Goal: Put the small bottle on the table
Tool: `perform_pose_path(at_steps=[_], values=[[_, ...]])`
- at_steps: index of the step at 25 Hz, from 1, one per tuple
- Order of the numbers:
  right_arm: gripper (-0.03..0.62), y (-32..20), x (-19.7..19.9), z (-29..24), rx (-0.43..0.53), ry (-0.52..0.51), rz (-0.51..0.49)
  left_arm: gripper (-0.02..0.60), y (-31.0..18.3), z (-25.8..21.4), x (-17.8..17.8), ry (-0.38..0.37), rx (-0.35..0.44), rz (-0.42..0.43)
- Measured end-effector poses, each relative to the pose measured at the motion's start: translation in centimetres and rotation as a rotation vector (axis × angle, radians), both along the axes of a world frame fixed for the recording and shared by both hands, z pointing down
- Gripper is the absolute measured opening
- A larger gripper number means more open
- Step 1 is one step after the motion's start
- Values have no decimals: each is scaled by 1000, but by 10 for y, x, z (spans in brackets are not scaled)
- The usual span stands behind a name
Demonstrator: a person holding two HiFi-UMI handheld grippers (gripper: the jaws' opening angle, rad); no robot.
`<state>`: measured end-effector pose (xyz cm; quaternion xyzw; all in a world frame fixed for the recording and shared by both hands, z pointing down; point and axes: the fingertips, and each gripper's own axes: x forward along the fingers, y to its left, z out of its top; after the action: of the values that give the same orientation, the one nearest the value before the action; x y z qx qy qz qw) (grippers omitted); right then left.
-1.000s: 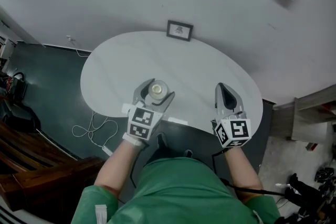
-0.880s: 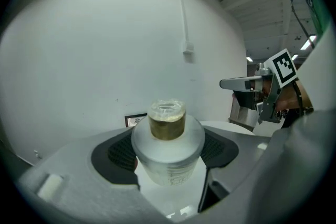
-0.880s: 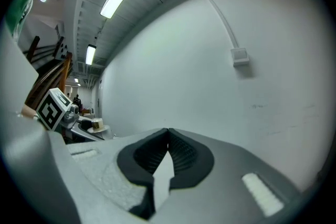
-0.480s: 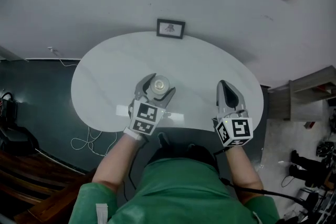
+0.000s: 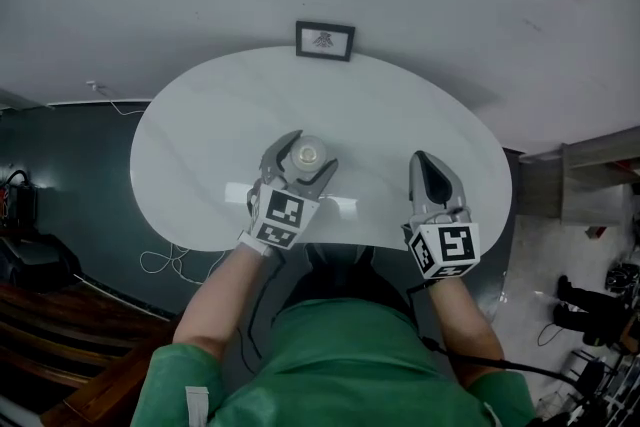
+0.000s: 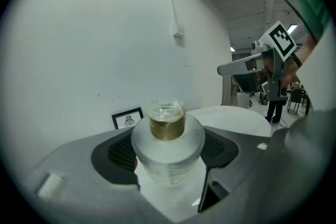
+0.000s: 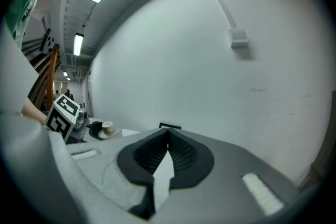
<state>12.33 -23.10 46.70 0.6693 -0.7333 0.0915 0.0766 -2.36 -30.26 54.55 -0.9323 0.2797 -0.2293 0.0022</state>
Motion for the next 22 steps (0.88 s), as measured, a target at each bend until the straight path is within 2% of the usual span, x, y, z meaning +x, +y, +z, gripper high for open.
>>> perform_pose_path(at_steps=[10,22], values=[[2,-5,13,35,-68,-21,-20,348,-17,37,24,2,-25,1],[2,6,15,58,-117,-15,-12,348,-20,89,26,-29,-75,10]])
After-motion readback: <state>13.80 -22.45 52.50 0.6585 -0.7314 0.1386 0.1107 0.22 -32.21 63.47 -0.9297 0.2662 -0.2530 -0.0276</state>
